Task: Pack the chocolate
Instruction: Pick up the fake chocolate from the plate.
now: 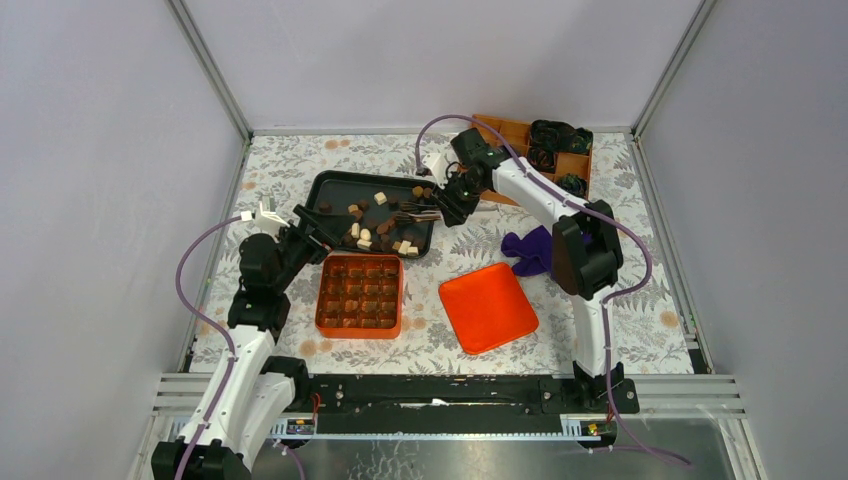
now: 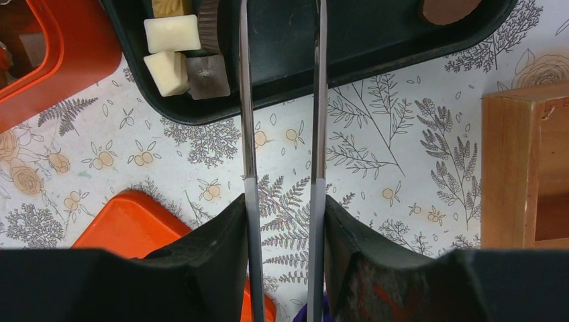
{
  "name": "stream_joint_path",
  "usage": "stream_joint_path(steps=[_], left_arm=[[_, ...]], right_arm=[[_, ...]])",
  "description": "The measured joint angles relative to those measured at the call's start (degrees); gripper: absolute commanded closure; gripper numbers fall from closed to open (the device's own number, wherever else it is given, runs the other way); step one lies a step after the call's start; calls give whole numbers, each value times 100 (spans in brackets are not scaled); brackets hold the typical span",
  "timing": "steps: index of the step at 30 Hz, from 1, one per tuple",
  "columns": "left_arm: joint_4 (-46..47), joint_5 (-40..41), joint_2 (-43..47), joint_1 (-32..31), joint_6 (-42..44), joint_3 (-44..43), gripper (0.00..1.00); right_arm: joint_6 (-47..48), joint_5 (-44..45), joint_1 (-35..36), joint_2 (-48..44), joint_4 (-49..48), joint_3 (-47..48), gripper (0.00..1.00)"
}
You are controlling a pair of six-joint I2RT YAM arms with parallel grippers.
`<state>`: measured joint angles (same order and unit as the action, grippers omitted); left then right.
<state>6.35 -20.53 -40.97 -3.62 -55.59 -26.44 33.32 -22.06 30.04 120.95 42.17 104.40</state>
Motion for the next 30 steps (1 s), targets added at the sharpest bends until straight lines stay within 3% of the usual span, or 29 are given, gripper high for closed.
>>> stream_joint_path(steps=[4, 14, 30], left_arm=[[4, -2, 0, 0, -2, 0, 5], [11, -11, -63, 0, -9, 2, 5], [7, -114, -129, 0, -9, 2, 6]], right_arm=[[-2, 57, 13, 31, 31, 13, 57], [-4, 63, 13, 31, 37, 7, 82], [-229, -31, -68, -734, -232, -680, 87]])
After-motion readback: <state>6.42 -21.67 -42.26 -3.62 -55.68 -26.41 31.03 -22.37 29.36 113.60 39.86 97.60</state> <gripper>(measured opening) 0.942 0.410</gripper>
